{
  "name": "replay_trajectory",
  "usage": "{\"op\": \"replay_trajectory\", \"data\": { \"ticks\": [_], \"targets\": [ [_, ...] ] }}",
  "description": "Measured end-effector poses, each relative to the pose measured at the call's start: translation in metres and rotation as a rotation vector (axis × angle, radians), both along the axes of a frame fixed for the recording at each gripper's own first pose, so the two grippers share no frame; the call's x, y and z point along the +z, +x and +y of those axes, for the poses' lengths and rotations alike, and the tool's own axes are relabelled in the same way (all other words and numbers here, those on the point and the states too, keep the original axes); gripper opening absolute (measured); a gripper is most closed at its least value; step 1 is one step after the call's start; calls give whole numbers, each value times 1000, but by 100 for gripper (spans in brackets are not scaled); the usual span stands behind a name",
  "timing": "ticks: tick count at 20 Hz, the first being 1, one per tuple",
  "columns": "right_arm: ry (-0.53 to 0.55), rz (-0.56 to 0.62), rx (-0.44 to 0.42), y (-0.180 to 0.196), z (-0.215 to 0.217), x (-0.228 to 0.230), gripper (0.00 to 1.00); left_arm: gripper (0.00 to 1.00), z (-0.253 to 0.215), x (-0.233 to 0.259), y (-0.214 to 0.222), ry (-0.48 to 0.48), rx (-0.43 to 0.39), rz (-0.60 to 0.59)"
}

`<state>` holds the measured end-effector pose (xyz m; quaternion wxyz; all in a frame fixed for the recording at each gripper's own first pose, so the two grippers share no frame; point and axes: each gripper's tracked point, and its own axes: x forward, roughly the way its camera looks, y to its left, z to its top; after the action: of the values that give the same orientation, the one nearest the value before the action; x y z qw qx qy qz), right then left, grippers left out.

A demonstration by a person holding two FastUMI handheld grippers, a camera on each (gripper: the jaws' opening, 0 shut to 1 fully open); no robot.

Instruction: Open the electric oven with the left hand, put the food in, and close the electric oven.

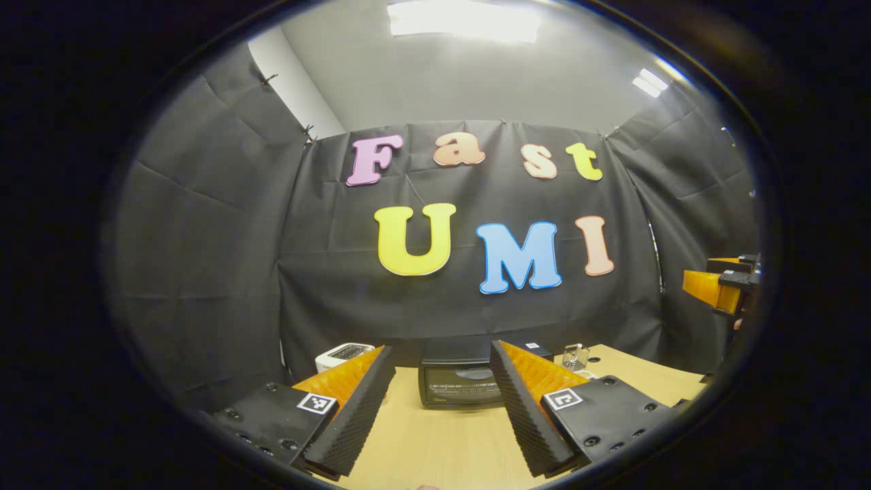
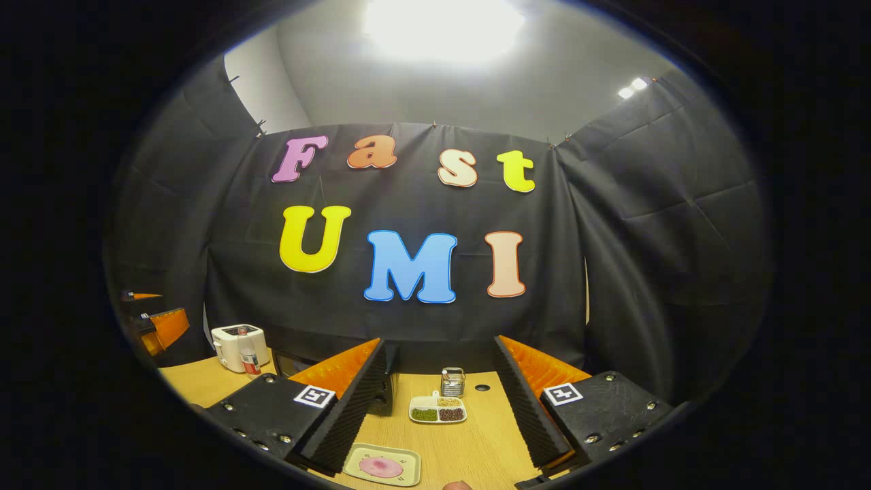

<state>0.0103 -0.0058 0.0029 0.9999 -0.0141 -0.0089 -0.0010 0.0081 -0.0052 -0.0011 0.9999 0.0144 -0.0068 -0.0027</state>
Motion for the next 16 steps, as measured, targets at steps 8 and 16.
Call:
{"op": "replay_trajectory", "data": {
  "ticks": [8, 16],
  "targets": [
    [-28, -22, 23, -3, -13, -2, 96, 99, -21, 4, 3, -1, 2, -17],
    [-36, -26, 116, -12, -12, -20, 96, 99, -50, -9, 33, 10, 14, -14]
  ]
}}
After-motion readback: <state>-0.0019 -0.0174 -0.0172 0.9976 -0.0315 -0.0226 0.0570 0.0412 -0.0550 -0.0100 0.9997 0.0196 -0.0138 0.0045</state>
